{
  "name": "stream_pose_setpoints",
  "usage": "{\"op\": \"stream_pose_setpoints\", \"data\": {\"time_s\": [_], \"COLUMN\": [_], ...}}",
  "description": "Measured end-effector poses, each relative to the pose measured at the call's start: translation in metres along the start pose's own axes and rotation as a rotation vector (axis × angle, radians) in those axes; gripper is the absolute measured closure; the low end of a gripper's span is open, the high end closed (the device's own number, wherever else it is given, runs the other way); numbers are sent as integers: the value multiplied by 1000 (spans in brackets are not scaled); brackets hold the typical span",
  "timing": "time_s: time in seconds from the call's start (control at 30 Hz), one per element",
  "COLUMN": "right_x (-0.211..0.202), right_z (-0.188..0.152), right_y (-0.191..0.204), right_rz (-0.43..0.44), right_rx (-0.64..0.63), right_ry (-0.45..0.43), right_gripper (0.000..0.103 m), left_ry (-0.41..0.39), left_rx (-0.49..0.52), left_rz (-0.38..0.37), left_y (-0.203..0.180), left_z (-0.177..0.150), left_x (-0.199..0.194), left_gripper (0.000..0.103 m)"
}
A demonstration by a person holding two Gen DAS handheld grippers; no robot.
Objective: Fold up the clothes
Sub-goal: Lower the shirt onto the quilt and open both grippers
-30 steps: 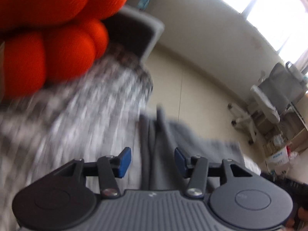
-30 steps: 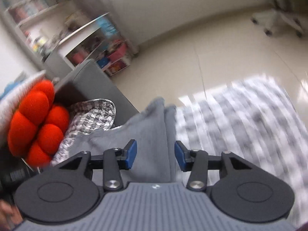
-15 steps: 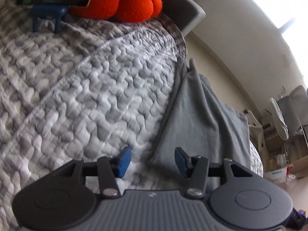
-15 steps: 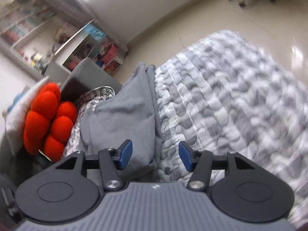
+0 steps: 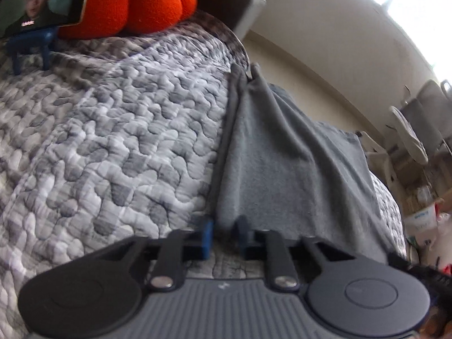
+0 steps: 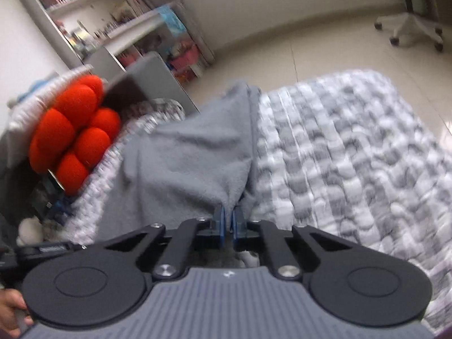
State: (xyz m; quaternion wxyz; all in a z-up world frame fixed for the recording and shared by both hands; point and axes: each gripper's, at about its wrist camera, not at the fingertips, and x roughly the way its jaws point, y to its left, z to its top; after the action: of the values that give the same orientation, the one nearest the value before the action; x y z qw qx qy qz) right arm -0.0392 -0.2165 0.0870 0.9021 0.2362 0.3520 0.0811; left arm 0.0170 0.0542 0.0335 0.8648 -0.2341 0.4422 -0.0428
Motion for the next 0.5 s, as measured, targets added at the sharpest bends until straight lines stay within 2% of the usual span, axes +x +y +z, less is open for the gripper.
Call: {"op": "stream_pose_setpoints", "data": {"time_s": [0.1, 0.17, 0.4, 0.5], "right_x": [5, 19, 7, 22], "right_z": [-2, -6, -2, -8], "right_y": [-1, 0, -7, -5], "right_rz": [-13, -67, -61, -95], "right_rx": [-19, -49, -14, -41], "right_ry": [23, 80, 22, 76], "right_gripper": [97, 97, 101, 100], "left_ry": [6, 21, 22, 26], "left_rx": [-50, -48, -27, -23], "left_rz": [-40, -38, -37, -41], "left_y": [13, 14, 15, 15], "left_z": [3, 1, 0, 1], "left_x": [-4, -2, -3, -2], "left_gripper": [91, 92, 92, 91]}}
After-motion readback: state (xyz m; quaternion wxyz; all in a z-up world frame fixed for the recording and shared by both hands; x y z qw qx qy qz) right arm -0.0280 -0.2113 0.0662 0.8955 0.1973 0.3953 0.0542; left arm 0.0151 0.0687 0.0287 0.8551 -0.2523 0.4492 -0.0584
